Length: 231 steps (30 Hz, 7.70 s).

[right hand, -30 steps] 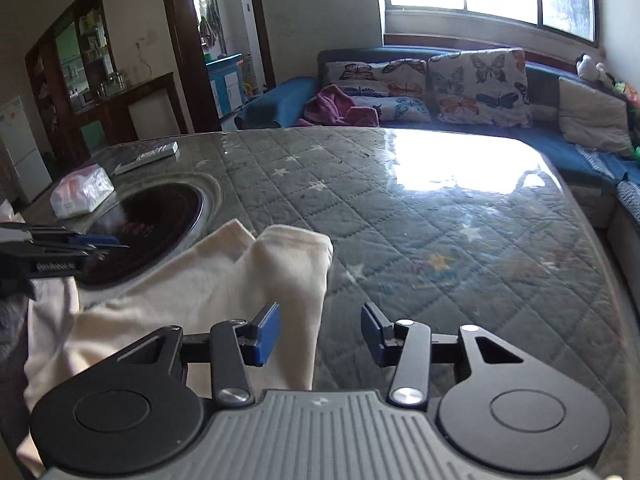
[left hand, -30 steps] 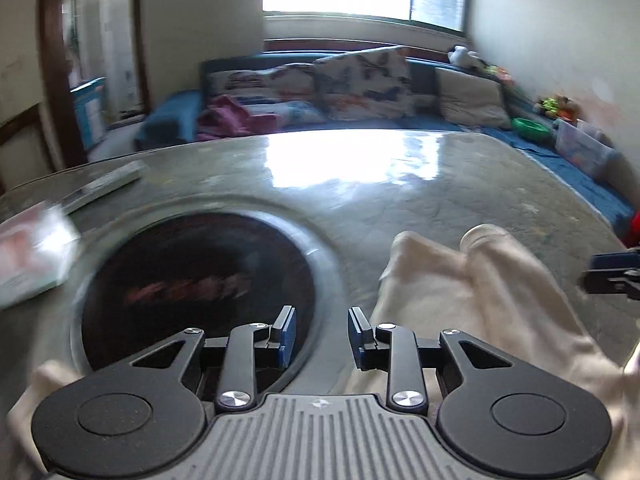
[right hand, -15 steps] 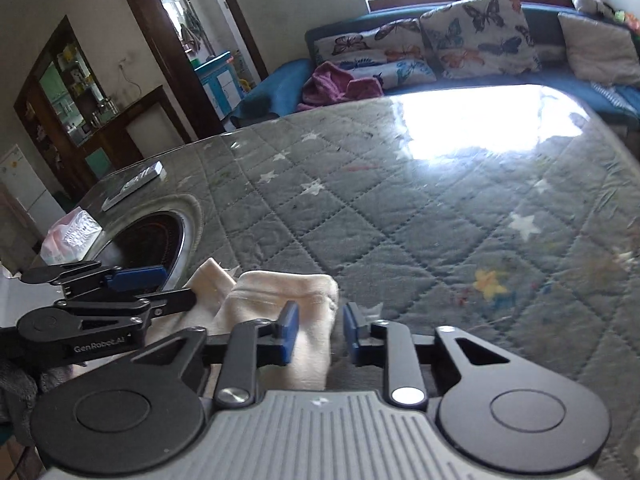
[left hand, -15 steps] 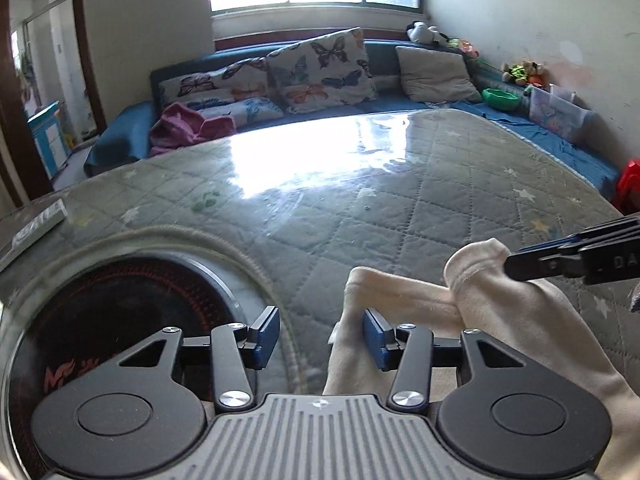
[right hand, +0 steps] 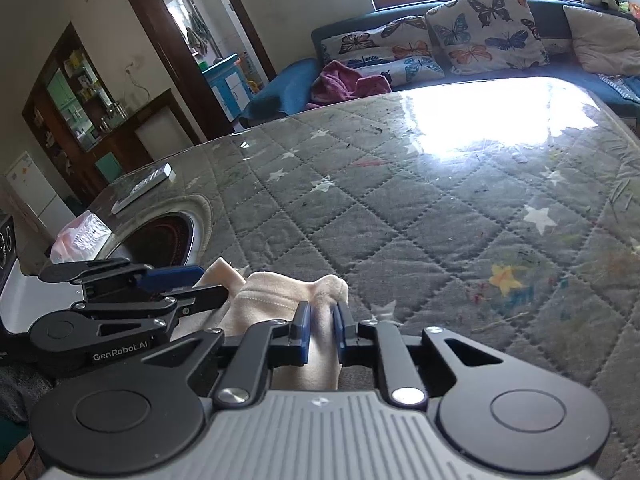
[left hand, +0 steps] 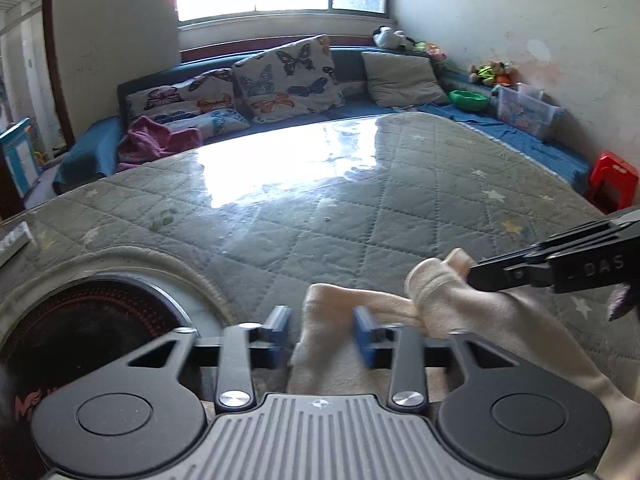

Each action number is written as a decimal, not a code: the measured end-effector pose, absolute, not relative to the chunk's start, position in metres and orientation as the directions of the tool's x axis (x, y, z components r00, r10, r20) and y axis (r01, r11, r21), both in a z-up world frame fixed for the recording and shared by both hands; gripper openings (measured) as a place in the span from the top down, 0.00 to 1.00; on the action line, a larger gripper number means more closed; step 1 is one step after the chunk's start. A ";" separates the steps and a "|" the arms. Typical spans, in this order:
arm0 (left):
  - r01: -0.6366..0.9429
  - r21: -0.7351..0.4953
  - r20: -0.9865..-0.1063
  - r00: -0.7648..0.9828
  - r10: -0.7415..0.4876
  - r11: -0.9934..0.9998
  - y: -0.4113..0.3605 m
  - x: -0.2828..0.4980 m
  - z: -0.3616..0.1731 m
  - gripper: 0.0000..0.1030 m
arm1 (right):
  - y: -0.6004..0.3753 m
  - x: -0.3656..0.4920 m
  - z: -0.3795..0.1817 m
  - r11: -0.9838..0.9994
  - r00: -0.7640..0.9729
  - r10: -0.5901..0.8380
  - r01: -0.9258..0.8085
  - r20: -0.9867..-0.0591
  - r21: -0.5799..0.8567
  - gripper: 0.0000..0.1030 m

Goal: Fold clothes

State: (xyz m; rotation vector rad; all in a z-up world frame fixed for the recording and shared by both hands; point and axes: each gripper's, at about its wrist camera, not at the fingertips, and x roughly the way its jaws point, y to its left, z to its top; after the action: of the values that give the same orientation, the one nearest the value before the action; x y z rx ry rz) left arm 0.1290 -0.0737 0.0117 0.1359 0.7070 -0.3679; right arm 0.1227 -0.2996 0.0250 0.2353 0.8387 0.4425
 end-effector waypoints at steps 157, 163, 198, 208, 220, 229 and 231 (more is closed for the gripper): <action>0.784 0.045 -0.584 0.524 -0.621 0.619 -0.159 -0.082 0.016 0.62 | -0.450 -0.014 0.029 0.980 0.741 -0.162 0.045 -0.651 -0.192 0.56; 0.803 0.041 -0.573 0.506 -0.644 0.595 -0.171 -0.079 0.016 0.61 | -0.446 -0.050 0.044 0.988 0.772 -0.123 0.037 -0.624 -0.149 0.56; 0.412 -0.081 -0.549 0.742 -0.385 0.908 -0.045 -0.038 0.028 0.49 | -0.359 -0.055 0.063 0.966 0.767 0.120 -0.236 -0.630 -0.103 0.45; 0.232 -0.203 -0.599 0.739 -0.309 0.951 -0.001 0.003 0.008 0.50 | -0.294 -0.052 0.043 0.905 0.706 0.229 -0.409 -0.670 -0.121 0.44; 0.206 -0.217 -0.585 0.755 -0.297 0.954 -0.012 0.024 0.017 0.46 | -0.304 -0.049 0.034 0.917 0.679 0.240 -0.394 -0.694 -0.068 0.33; 0.107 -0.221 -0.551 0.807 -0.214 0.969 0.026 -0.002 0.029 0.46 | -0.298 -0.049 0.038 0.908 0.688 0.235 -0.407 -0.687 -0.097 0.31; 0.055 -0.201 -0.537 0.829 -0.157 0.978 0.041 -0.015 0.033 0.46 | -0.296 -0.051 0.041 0.905 0.695 0.239 -0.413 -0.678 -0.104 0.30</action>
State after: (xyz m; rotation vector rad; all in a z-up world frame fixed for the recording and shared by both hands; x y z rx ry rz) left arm -0.0146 0.0408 0.0334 -0.1801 0.5839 -0.1128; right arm -0.0512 -0.2965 0.0415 -0.2576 0.7152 0.3681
